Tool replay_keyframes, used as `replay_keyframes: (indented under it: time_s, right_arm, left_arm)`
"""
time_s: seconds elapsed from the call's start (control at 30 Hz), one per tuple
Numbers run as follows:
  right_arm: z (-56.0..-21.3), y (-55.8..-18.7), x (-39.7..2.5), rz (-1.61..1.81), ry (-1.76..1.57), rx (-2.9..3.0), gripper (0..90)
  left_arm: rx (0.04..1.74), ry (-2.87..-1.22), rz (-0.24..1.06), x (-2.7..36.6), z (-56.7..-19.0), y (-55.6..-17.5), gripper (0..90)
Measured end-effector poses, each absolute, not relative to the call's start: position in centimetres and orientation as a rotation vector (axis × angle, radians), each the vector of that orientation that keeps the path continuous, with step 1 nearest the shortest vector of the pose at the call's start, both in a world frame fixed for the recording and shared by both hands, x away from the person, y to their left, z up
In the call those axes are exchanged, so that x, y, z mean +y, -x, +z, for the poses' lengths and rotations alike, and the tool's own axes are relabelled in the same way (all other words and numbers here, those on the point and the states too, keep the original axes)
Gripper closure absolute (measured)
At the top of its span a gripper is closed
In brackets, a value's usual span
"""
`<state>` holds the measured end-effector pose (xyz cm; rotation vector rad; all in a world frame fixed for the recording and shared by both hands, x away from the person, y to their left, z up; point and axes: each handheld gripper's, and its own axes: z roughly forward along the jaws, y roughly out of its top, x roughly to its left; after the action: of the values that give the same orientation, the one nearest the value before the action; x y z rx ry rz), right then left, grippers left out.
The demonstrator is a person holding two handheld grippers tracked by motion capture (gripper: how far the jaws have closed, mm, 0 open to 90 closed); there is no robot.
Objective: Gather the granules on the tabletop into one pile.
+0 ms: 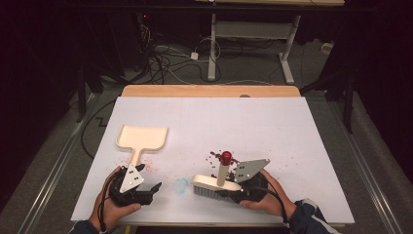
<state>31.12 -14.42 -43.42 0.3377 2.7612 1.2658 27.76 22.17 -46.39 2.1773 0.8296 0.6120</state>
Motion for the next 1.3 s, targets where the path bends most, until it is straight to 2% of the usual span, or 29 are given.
replay_keyframes:
  time_s: [0.5, 0.93, 1.1, 1.3]
  right_arm:
    - [-43.2, -35.7, -15.8, 1.207, -0.548, 2.625, 67.8]
    - [-40.9, -35.9, -16.7, 1.292, -0.668, 2.433, 67.8]
    - [-40.2, -36.1, -16.3, 1.227, -0.665, 2.361, 67.8]
    - [-41.1, -39.1, -16.3, 1.084, -0.613, 2.29, 67.7]
  left_arm:
    - [0.822, -2.186, 0.6, 21.8, -46.6, -27.8, 19.0]
    - [0.825, -2.19, 0.601, 21.7, -46.6, -27.9, 19.0]
    - [0.825, -2.198, 0.604, 21.7, -46.6, -27.9, 19.0]
    - [0.831, -2.199, 0.602, 21.7, -46.7, -28.0, 19.1]
